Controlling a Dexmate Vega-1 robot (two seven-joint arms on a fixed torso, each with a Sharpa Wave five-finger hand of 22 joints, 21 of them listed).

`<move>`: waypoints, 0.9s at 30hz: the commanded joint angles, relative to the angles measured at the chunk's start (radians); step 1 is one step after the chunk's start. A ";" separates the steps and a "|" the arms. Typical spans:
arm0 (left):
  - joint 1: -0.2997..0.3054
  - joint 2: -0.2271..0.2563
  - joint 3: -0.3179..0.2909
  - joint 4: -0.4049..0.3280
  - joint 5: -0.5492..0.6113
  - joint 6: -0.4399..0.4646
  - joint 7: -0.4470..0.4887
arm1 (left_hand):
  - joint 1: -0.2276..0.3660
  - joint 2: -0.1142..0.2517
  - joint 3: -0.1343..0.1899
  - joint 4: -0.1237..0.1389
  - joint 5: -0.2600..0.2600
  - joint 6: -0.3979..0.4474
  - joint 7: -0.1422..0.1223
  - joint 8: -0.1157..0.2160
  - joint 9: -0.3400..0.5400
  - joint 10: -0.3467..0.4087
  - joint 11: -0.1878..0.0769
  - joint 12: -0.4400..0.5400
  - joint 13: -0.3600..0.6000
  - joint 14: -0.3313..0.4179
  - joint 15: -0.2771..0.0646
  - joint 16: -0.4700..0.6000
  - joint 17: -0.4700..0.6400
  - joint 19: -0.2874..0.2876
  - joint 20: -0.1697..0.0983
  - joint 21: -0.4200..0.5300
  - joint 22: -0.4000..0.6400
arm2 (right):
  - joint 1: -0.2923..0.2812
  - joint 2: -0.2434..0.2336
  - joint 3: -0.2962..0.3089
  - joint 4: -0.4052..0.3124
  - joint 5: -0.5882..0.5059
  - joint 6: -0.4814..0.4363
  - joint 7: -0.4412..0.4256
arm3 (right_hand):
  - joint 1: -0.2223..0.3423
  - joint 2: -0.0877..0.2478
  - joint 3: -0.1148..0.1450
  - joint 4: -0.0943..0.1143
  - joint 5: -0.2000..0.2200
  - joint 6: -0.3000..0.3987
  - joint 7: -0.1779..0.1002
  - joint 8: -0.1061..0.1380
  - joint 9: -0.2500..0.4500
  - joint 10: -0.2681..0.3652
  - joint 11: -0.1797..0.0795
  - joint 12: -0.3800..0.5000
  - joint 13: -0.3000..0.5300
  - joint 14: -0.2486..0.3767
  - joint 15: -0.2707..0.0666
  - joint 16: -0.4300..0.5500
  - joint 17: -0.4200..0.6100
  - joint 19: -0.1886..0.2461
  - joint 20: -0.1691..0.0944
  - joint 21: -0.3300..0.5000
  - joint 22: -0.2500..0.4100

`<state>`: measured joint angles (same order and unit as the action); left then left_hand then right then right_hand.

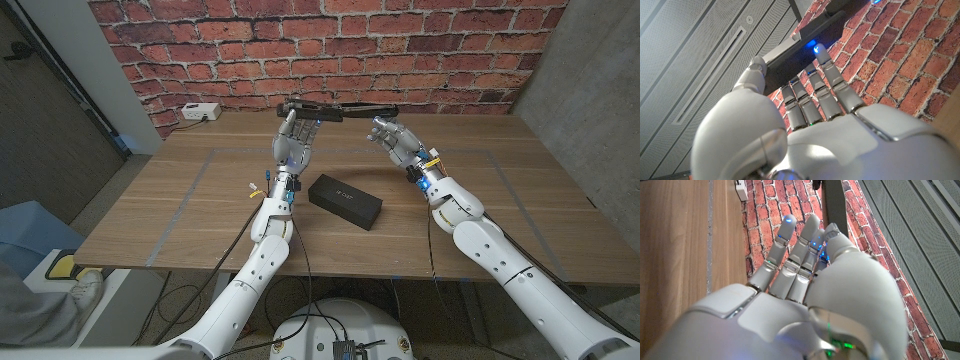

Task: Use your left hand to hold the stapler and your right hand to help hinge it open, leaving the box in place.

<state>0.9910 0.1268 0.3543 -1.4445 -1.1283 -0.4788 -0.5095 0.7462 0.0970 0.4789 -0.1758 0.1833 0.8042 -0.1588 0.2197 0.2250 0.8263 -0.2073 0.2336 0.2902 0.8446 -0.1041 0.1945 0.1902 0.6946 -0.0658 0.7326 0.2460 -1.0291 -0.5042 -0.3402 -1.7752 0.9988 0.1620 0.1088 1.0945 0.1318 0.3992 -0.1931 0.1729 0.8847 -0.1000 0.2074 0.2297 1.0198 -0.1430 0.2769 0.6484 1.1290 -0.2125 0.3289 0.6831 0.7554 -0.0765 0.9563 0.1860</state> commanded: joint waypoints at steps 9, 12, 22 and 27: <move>0.006 0.003 -0.011 0.009 -0.005 0.003 -0.011 | 0.032 0.064 0.042 0.043 0.006 0.064 -0.047 0.007 0.004 0.010 0.001 0.006 0.004 0.010 -0.134 0.013 0.011 -0.009 -0.095 0.008 0.001 | 0.002 -0.002 -0.008 -0.005 -0.008 -0.011 -0.017 | -0.019 0.026 0.046 0.036 0.008 0.015 -0.002 0.003 0.003 0.003 0.003 -0.007 0.003 0.008 -0.023 -0.001 0.005 -0.007 -0.125 0.012 0.003; 0.007 0.001 -0.012 0.010 -0.008 0.003 -0.013 | 0.032 0.064 0.043 0.043 0.006 0.065 -0.048 0.007 0.005 0.011 0.002 0.006 0.004 0.010 -0.134 0.013 0.011 -0.010 -0.096 0.009 0.000 | 0.004 -0.001 -0.009 -0.005 -0.007 -0.014 -0.018 | -0.019 0.026 0.046 0.036 0.008 0.015 -0.003 0.003 0.003 0.003 0.002 -0.008 0.004 0.009 -0.023 -0.001 0.005 -0.007 -0.124 0.013 0.003; -0.003 -0.009 -0.013 0.022 -0.021 0.010 -0.034 | 0.032 0.064 0.044 0.043 0.006 0.063 -0.046 0.006 0.005 0.011 0.001 0.005 0.004 0.009 -0.134 0.013 0.011 -0.011 -0.096 0.012 -0.002 | -0.001 -0.008 -0.005 -0.017 -0.011 -0.017 -0.032 | -0.019 0.026 0.047 0.036 0.008 0.016 -0.004 0.004 0.003 0.005 0.001 -0.009 0.003 0.010 -0.023 -0.003 0.005 -0.008 -0.124 0.018 0.002; -0.001 -0.010 -0.014 0.021 -0.024 0.013 -0.037 | 0.031 0.065 0.044 0.043 0.006 0.063 -0.046 0.006 0.005 0.010 0.002 0.005 0.004 0.009 -0.134 0.013 0.011 -0.012 -0.096 0.014 -0.003 | -0.001 -0.010 -0.007 -0.020 -0.014 -0.018 -0.033 | -0.019 0.026 0.047 0.036 0.008 0.015 -0.003 0.003 0.003 0.004 0.000 -0.009 0.003 0.011 -0.023 -0.002 0.006 -0.009 -0.124 0.020 0.002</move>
<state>0.9922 0.1226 0.3428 -1.4280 -1.1441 -0.4705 -0.5338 0.7462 0.0970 0.4819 -0.1788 0.1855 0.8042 -0.1588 0.2197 0.2257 0.8249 -0.2042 0.2320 0.2902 0.8446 -0.1041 0.1945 0.1902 0.6855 -0.0676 0.7365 0.2414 -1.0287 -0.5093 -0.3468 -1.7874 0.9891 0.1486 0.0832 1.0874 0.1305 0.4000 -0.1921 0.1742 0.8847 -0.1000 0.2036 0.2304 1.0198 -0.1430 0.2699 0.6485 1.1289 -0.2124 0.3289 0.6831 0.7537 -0.0785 0.9709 0.1862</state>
